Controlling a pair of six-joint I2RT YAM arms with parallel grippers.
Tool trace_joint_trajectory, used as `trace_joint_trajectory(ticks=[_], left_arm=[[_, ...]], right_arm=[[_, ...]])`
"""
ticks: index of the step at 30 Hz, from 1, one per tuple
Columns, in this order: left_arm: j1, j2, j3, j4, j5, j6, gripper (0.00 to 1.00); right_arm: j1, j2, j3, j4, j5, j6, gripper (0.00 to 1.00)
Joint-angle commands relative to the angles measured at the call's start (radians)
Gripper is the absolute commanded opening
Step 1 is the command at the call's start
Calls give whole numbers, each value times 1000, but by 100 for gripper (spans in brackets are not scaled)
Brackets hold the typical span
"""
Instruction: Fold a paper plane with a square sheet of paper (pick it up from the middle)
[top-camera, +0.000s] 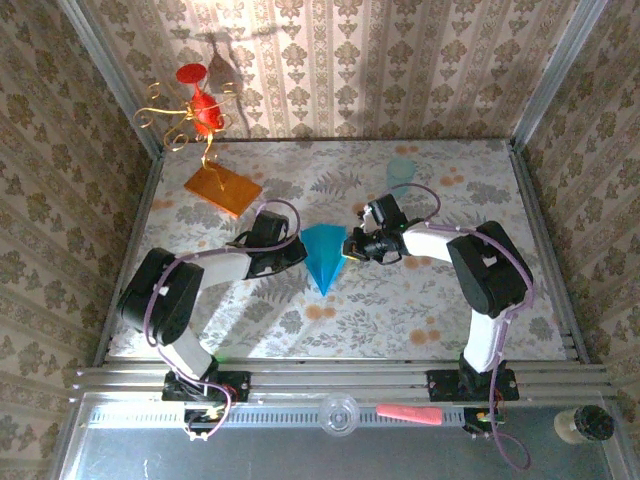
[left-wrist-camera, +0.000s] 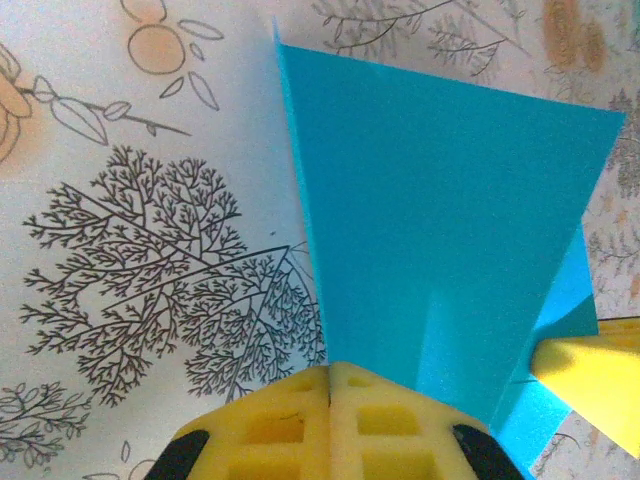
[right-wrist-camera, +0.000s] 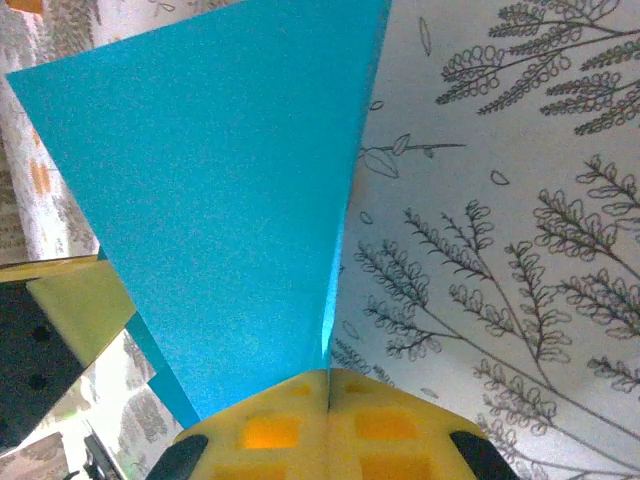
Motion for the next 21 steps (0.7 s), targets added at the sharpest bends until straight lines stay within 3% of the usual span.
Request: trace_joint_trajectory(ticks=[1,8,16,21], left_arm=[[8,32,1,8,35,-10,0],[9,45,5,8,47,-7,0],[6,34,10,13,50,-10,0],[5,34,11,17,50,-13,0]], right_arm=[[-5,36,37,-78,16,-43,6],[-5,33,86,-171,52,-59,13],[21,-116,93,-304,187,-46,38],[102,-175,63,-338,242,-14,46]])
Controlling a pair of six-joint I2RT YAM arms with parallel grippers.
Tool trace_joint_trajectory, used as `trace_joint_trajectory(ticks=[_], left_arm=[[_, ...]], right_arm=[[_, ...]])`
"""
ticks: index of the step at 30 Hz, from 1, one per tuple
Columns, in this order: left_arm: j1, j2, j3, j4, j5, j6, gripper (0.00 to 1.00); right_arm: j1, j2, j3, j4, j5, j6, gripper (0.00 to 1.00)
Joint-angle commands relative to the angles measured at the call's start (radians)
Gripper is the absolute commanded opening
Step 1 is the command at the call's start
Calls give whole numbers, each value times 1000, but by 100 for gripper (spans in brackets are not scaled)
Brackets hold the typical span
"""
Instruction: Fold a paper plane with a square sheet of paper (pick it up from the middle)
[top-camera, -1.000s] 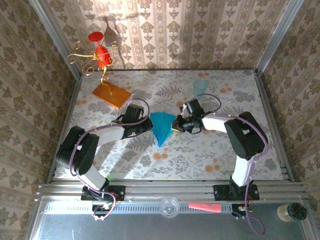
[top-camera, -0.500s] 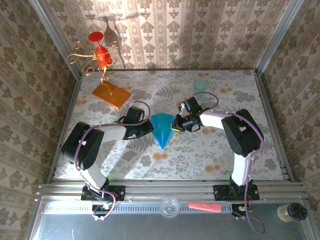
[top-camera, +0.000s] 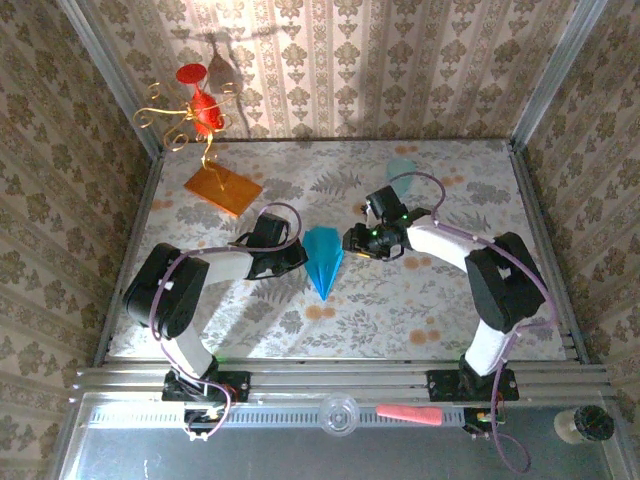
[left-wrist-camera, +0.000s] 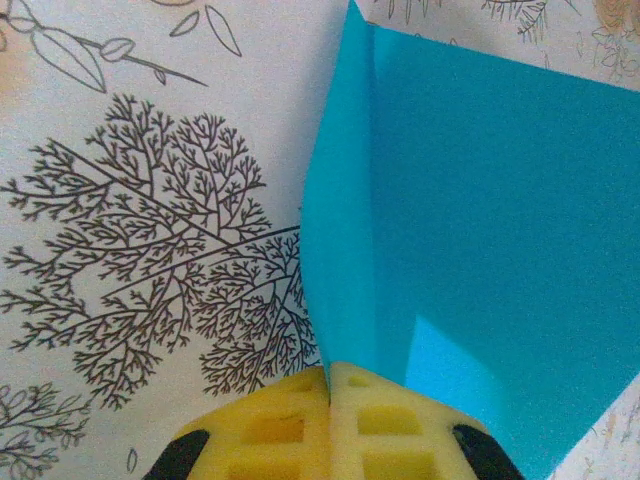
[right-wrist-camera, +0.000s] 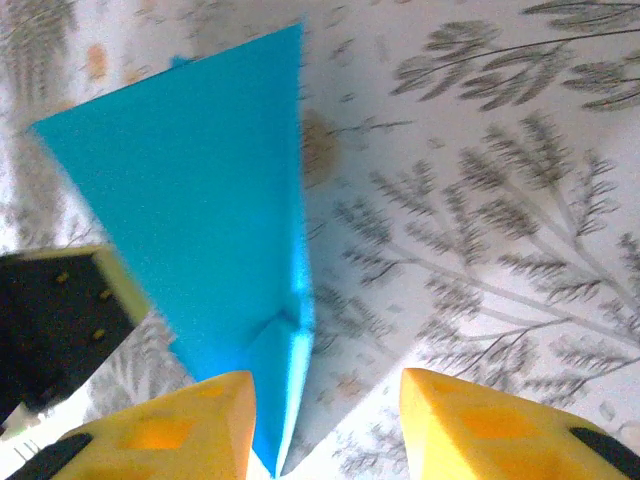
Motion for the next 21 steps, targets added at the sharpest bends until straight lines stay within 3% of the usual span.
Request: trace_joint_trajectory(ticks=[1,9,21], left_arm=[[1,-5,11,17,11,-13,0],[-1,-10,11,17,20,-12,0],[-2,-11,14,30,45,-12,0]], right_arm=[[66,-35,-13,-68,72,25,48],[190,27,25,-90,117,45,54],[230,126,93,-95,84,24,48]])
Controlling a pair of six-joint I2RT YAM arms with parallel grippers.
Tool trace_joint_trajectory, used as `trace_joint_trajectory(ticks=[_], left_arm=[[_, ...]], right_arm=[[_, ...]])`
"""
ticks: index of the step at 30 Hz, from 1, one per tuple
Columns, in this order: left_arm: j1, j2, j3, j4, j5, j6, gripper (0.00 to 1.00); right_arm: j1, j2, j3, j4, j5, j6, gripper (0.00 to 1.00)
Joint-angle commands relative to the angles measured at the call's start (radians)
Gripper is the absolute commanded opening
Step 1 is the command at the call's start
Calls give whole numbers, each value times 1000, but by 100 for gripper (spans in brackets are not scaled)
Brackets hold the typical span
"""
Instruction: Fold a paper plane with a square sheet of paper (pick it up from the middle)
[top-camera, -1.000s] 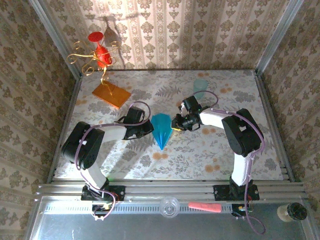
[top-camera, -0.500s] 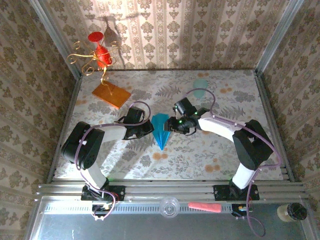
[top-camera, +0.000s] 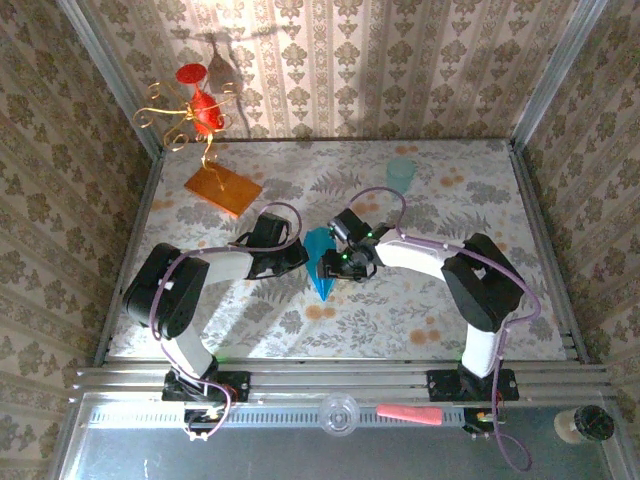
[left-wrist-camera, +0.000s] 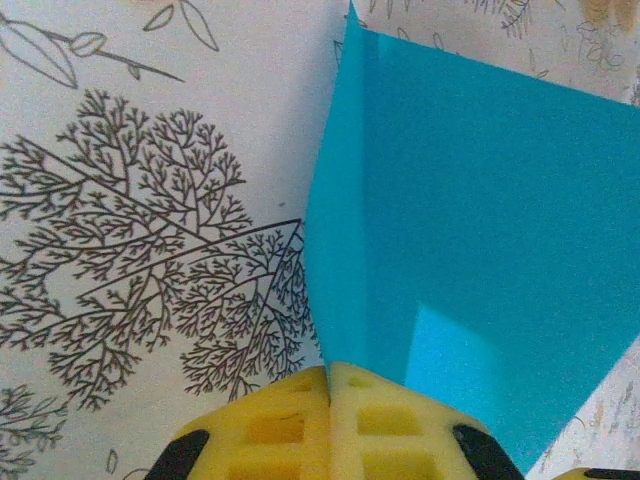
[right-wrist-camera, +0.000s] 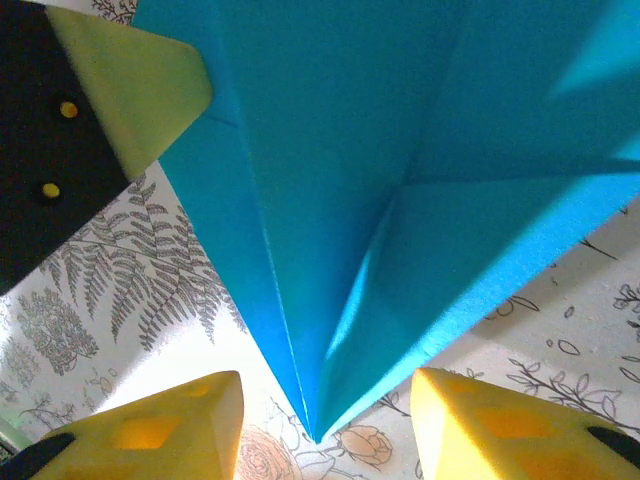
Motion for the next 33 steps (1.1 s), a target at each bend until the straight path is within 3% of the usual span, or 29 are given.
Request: trace_joint_trajectory(ticks=[1,20,33], left_arm=[[-2,-12,16,19,25,-10,0],[-6,-13,22,25,46,-11,0],[-6,-12,26,40,67,-15,0]], right_arm=[[13,30,35,-28,-1,-4,48],[27,107,110,-79,33,-35,51],[32,145,165,-145,122,-36,45]])
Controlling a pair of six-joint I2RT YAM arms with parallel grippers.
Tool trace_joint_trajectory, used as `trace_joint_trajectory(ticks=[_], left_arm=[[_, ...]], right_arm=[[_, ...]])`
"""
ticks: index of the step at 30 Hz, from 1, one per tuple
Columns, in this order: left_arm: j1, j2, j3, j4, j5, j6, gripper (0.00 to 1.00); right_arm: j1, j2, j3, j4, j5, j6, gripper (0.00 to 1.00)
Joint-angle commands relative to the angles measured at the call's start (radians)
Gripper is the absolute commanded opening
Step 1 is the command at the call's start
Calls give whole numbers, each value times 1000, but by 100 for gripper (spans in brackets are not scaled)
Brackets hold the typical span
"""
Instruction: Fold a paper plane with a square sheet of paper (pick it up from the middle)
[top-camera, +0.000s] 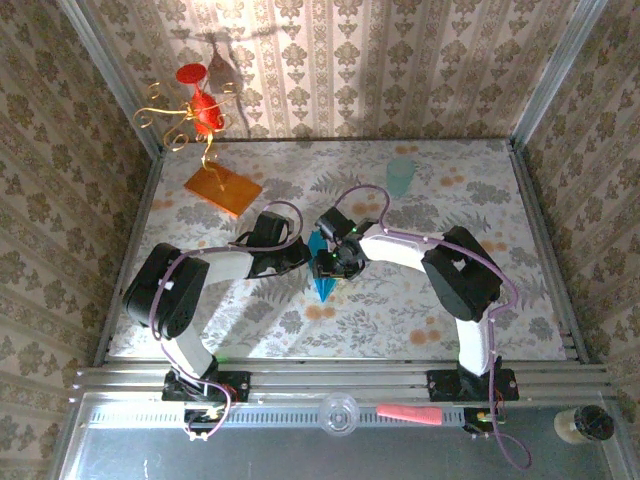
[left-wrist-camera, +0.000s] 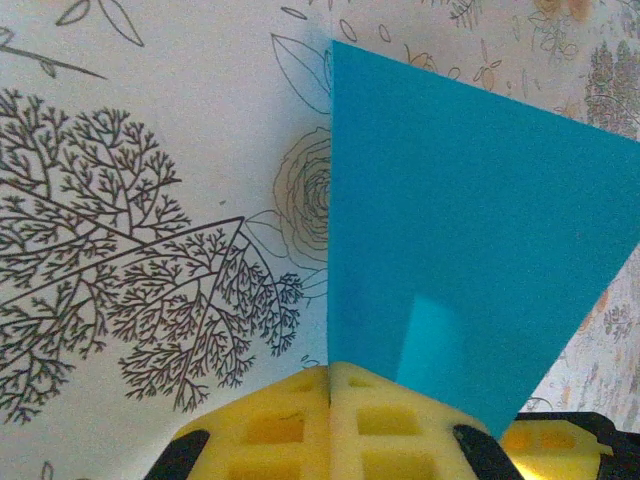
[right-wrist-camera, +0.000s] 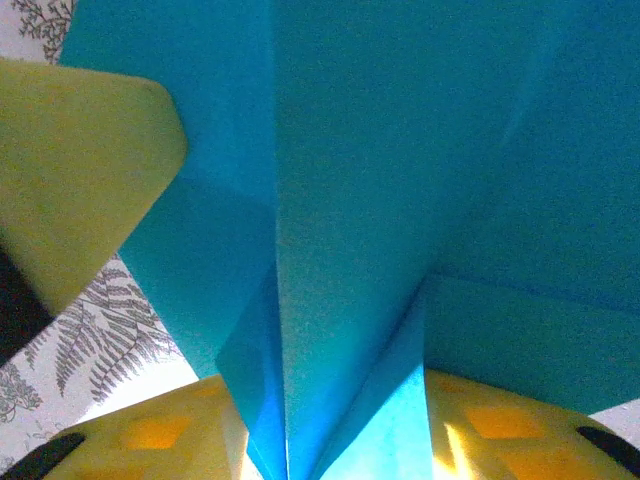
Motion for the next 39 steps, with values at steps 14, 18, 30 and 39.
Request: trace_joint_trajectory(ticks=[14,18,30,39], left_arm=[[34,-77,4,-1,2,-11,29],[70,-157,-18,-56,-45,20,43],[134,-269,-70,-188,-140,111,60],[144,-278,-98,-191,-159,137,67]], right_arm=[[12,17,32,-90,105,16,33],[14,15,40,-98,110,24,34],[30,34,81,-147,171,76,36],[47,74,131,-201,222,122,36]])
